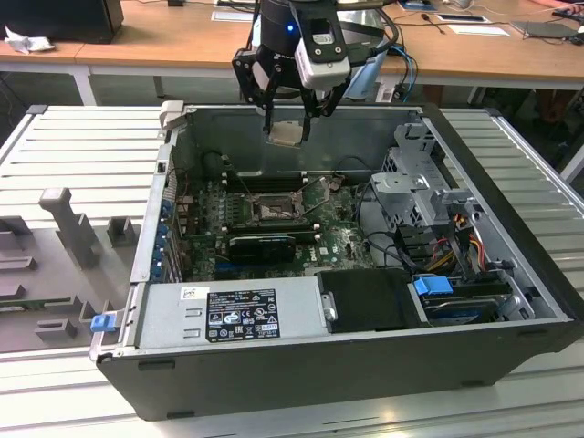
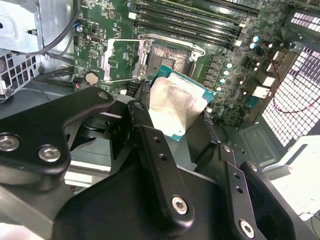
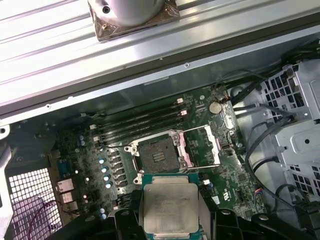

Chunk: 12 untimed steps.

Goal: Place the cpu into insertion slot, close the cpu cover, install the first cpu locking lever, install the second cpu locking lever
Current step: 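Place the cpu into insertion slot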

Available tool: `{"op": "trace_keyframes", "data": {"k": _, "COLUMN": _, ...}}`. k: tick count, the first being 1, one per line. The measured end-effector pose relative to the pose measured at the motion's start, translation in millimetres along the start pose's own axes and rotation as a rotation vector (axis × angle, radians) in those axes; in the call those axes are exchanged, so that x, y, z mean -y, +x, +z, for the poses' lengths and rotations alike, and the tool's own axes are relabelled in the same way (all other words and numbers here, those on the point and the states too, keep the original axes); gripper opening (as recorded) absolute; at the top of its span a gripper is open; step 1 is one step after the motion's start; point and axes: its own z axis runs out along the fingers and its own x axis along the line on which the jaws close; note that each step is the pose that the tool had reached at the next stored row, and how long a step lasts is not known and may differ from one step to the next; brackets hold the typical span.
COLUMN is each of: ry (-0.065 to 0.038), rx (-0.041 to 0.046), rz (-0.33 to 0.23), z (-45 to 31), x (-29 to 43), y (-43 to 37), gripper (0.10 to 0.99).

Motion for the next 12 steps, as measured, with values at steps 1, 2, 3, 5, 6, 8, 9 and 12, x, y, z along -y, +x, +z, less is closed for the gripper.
{"op": "trace_keyframes", "data": {"k": 1, "ry": 0.000, "rx": 0.0003, "rz": 0.004, "z": 0.0, "x": 0.0, "y": 0.0, "gripper": 0.529}}
{"op": "trace_keyframes", "data": {"k": 2, "ry": 0.000, "rx": 0.0008, "rz": 0.008, "z": 0.0, "x": 0.0, "y": 0.0, "gripper": 0.529}}
{"op": "trace_keyframes", "data": {"k": 3, "ry": 0.000, "rx": 0.0010, "rz": 0.011, "z": 0.0, "x": 0.0, "y": 0.0, "gripper": 0.529}}
{"op": "trace_keyframes", "data": {"k": 5, "ry": 0.000, "rx": 0.0016, "rz": 0.018, "z": 0.0, "x": 0.0, "y": 0.0, "gripper": 0.529}}
{"op": "trace_keyframes", "data": {"k": 6, "ry": 0.000, "rx": 0.0019, "rz": 0.021, "z": 0.0, "x": 0.0, "y": 0.0, "gripper": 0.529}}
{"op": "trace_keyframes", "data": {"k": 8, "ry": -0.001, "rx": 0.0026, "rz": 0.028, "z": 0.0, "x": 0.0, "y": 0.0, "gripper": 0.529}}
{"op": "trace_keyframes", "data": {"k": 9, "ry": -0.001, "rx": 0.0027, "rz": 0.030, "z": 0.0, "x": 0.0, "y": 0.0, "gripper": 0.529}}
{"op": "trace_keyframes", "data": {"k": 12, "ry": -0.001, "rx": 0.0034, "rz": 0.038, "z": 0.0, "x": 0.0, "y": 0.0, "gripper": 0.529}}
